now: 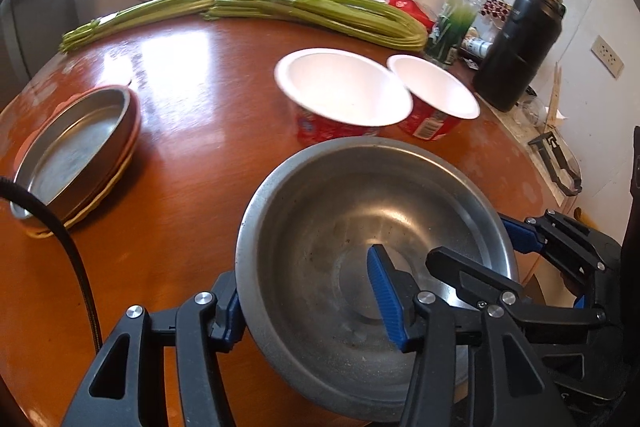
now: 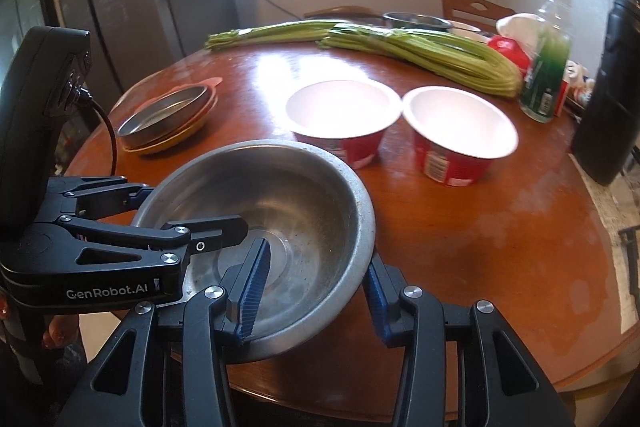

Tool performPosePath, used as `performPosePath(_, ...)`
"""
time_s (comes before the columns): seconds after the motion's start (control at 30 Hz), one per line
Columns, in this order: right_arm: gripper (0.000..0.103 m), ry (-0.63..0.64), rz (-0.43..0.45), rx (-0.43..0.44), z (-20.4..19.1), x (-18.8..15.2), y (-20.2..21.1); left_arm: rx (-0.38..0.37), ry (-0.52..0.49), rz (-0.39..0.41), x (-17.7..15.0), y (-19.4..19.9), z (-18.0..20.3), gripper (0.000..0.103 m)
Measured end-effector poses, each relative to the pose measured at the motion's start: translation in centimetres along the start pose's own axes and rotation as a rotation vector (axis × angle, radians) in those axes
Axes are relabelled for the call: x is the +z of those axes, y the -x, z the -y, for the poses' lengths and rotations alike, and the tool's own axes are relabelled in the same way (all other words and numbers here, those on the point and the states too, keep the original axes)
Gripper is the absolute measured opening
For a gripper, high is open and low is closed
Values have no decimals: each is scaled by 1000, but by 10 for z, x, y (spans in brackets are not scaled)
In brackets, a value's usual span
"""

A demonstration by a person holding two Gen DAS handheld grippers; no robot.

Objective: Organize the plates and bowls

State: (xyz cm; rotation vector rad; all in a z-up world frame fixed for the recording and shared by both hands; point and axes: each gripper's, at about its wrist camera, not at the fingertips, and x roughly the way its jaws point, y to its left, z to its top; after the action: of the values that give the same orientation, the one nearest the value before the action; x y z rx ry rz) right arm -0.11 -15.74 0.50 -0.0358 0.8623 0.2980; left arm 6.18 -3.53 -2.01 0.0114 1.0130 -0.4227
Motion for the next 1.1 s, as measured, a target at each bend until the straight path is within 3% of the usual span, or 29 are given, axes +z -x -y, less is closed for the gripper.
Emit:
performPosePath(0.27, 47, 12, -16, 20, -10, 3, -10, 32, 28, -3, -2, -2, -15, 54)
performPosePath(1.1, 49, -39, -49, 75, 6, 3, -20, 67, 2, -17, -1, -13, -8, 54)
